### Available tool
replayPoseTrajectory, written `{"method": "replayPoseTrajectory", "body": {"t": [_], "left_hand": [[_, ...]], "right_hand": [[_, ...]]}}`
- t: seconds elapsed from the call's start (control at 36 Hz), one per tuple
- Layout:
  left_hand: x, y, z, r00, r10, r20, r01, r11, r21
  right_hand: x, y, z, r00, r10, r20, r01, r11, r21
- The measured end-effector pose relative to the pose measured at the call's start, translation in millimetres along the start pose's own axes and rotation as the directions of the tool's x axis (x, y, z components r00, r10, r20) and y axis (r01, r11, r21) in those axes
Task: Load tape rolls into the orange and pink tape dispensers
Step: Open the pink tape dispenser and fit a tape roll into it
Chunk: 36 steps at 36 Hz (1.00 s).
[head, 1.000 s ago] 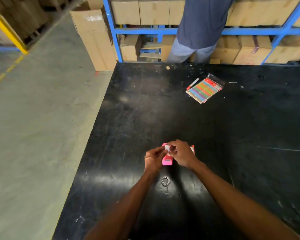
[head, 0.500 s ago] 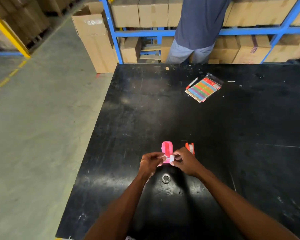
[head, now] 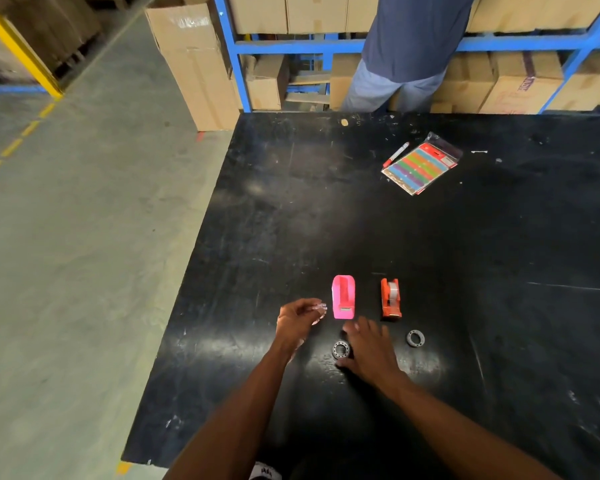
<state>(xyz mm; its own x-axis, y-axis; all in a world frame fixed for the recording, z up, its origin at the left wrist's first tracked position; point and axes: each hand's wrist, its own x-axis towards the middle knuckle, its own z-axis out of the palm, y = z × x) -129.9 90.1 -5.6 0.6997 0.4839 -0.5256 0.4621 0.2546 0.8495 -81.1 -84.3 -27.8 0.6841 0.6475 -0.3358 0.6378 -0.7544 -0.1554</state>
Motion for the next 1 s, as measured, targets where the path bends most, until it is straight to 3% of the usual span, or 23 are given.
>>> {"method": "replayPoseTrajectory", "body": {"t": [0.17,0.25,0.33,0.44,0.56,1.0], "left_hand": [[0,-8,-8,1.0,-0.025,0.013,0.025,1.0,0.016],[-2,-10,-14,0.999,-0.032,0.025,0.031,0.999,0.027],[-1,-14,-18,0.997,-0.048,0.062,0.044,0.997,0.058],[-2,-15,-13,0.992,-0.081,0.099,0.077,0.996,0.041],[-7,-11,-1,0.979,-0.09,0.184,0.09,0.996,0.01],[-16,5,1,0.964,-0.061,0.26,0.052,0.998,0.042]], "right_hand": [[10,-20,10,0.996,-0.041,0.085,0.041,0.999,0.008],[12,-17,9,0.999,-0.032,0.041,0.021,0.97,0.241],[12,-7,-1,1.0,0.015,-0.012,-0.005,0.798,0.602],[15,2,-16,0.996,0.042,-0.078,0.039,0.584,0.811],[17,8,-24,0.997,0.041,-0.059,0.03,0.515,0.857],[12,21,-35,0.999,0.018,-0.036,0.023,0.477,0.879]]}}
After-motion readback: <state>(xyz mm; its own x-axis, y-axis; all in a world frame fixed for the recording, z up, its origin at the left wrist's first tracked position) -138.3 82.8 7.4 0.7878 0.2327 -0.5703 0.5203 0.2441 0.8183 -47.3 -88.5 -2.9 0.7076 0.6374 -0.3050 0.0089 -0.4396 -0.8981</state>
